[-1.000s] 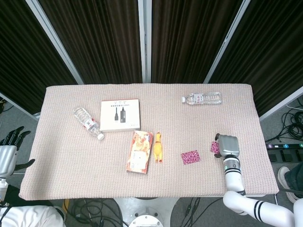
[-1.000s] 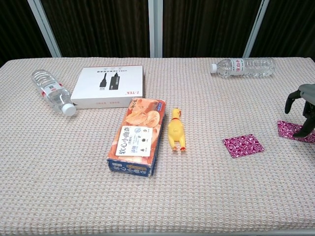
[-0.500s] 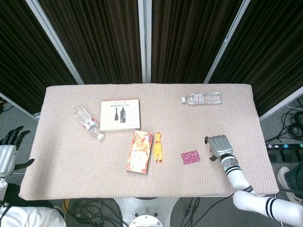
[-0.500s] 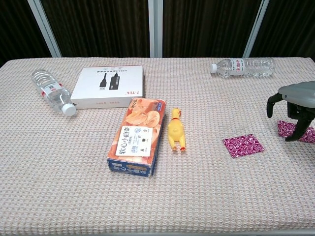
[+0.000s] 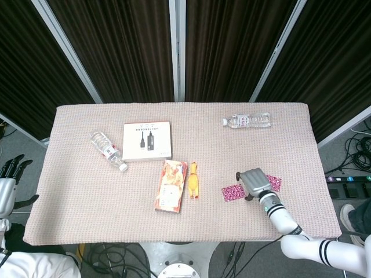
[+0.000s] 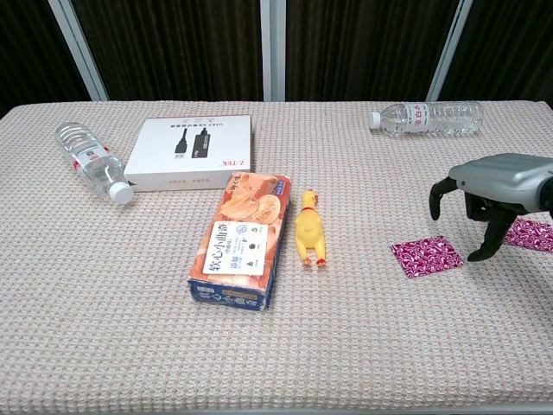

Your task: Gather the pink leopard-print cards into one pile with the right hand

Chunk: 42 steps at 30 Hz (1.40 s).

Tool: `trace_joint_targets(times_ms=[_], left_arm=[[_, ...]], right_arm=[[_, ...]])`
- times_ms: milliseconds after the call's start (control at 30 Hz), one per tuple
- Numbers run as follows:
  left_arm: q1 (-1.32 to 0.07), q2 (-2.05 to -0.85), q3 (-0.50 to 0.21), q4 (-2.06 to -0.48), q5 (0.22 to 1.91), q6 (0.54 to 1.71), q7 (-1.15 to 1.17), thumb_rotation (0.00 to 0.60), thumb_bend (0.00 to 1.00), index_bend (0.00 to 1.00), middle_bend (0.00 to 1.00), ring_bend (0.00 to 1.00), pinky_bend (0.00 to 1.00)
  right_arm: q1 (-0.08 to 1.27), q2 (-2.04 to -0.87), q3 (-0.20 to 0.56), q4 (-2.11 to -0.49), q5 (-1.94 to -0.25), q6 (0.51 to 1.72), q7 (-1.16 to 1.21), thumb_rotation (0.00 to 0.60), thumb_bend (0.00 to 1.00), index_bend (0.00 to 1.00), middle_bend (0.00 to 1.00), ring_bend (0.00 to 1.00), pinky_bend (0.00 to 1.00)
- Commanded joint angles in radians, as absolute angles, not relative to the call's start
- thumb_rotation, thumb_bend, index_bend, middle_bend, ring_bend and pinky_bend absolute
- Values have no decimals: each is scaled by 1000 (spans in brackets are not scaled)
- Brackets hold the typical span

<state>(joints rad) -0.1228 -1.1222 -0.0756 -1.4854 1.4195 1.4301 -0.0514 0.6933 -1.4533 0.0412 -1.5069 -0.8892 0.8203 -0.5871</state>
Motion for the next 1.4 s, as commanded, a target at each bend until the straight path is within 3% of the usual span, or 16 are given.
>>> trace_joint_targets(times_ms=[33,1400], left_arm=[[-122,-1122,-74,-1483,1421,1431,-56,600,0,217,185,133,302],[-117,-1119,-85,-1472,1413,1438,-70,600,0,217,185,133,302]], right_arm=[[700,-1462,36,-1508,-883,817,-588,600,0,347,1000,1000,1000],[779,-1526,-6,-1471,-772,821,-621,600,0,347,1000,1000,1000]])
